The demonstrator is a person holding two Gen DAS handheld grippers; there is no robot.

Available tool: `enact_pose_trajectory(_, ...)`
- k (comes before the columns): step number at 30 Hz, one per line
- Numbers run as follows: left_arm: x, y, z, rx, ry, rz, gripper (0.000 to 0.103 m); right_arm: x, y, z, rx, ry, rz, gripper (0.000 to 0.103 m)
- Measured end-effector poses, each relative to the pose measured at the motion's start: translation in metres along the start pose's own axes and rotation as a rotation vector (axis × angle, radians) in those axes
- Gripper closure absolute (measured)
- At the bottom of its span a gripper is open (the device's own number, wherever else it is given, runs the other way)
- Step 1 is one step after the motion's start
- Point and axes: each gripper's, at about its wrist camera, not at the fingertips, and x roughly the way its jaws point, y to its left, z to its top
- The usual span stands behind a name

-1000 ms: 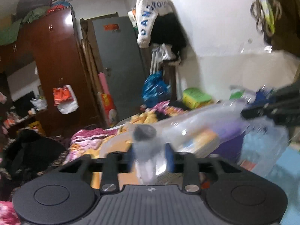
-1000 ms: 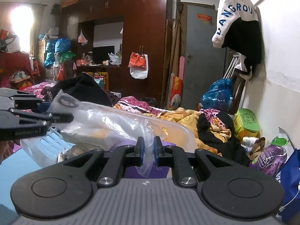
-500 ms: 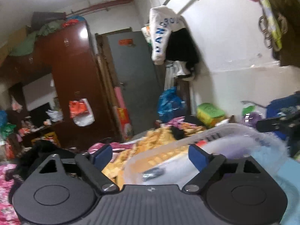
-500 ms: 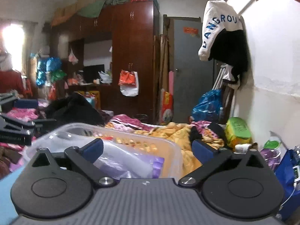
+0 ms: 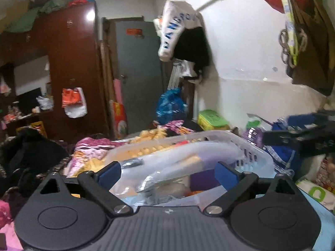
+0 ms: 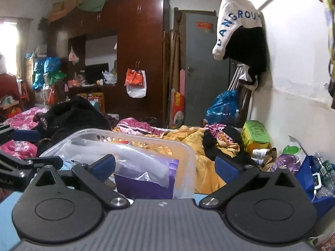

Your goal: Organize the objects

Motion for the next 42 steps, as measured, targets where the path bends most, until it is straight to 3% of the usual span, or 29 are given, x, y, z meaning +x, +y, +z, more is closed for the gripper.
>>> enact_pose_trajectory(2, -0.006, 0.001, 0.0, -0.007, -0.007, 0.018, 0.005, -0.004, -0.002, -0.005, 0.012, -0.016, 0.011, 0.0)
enact_pose_trajectory(6, -0.012, 0.0, -0.004, 0.015, 0.006, 0.02, 0.005, -0.006, -0.005, -0.012, 0.048, -0.01, 0.114, 0.0)
enact_pose_trajectory(15, -0.015, 0.001, -0.011, 0.002, 0.027, -0.003, 0.005, 0.006, -0.001, -0.014, 0.039, 0.057, 0.051, 0.0)
enact_pose_trajectory(21, -0.016, -0.006, -0.017, 0.04, 0.04, 0.017, 0.005, 0.001, 0.004, -0.021, 0.034, 0.038, 0.031, 0.0)
enact_pose_trajectory(42, -0.009, -0.008, -0.022, 0.026, 0.055, 0.01, 0.005, 0.002, 0.001, -0.035, 0.058, 0.063, 0.013, 0.0)
